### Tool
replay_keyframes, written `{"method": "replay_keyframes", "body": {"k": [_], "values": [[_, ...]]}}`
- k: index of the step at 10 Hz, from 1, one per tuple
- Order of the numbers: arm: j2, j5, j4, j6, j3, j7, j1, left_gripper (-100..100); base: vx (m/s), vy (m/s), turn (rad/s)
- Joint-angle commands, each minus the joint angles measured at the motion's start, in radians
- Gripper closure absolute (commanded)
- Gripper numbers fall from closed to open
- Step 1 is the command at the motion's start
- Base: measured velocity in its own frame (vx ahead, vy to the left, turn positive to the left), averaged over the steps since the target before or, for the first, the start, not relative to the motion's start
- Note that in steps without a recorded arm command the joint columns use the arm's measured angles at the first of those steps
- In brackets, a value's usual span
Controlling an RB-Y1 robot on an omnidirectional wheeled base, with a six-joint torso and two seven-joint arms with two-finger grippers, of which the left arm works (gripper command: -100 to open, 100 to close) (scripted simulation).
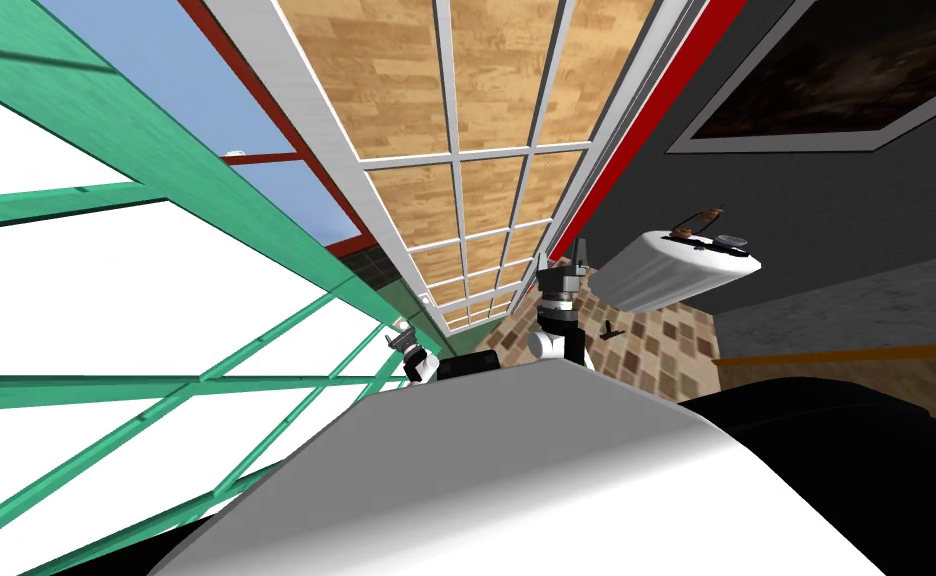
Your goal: Push the door open
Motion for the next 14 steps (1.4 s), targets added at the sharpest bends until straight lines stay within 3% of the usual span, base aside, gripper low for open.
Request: {"method": "replay_keyframes", "body": {"k": [1, 5, 6, 9, 12, 13, 14], "values": [[0.03, 0.003, 0.031, -0.01, 0.016, 0.017, -0.005, 100, 0.008, 0.005, 0.015], [0.03, 0.003, 0.031, -0.01, 0.016, 0.017, -0.005, 100, -0.005, 0.001, -0.002], [0.007, 0.016, 0.054, -0.021, 0.033, 0.006, -0.037, 100, 0.029, 0.022, -0.201], [0.019, 0.044, 0.066, -0.052, 0.086, -0.001, -0.045, 100, 0.034, 0.084, -0.164], [0.019, 0.044, 0.066, -0.052, 0.086, -0.001, -0.045, 100, 0.03, 0.036, 0.006], [0.025, 0.062, 0.075, -0.073, 0.121, -0.005, -0.051, 100, 0.026, 0.048, -0.225], [0.025, 0.062, 0.075, -0.073, 0.121, -0.005, -0.051, 100, 0.005, 0.066, -0.105]]}}
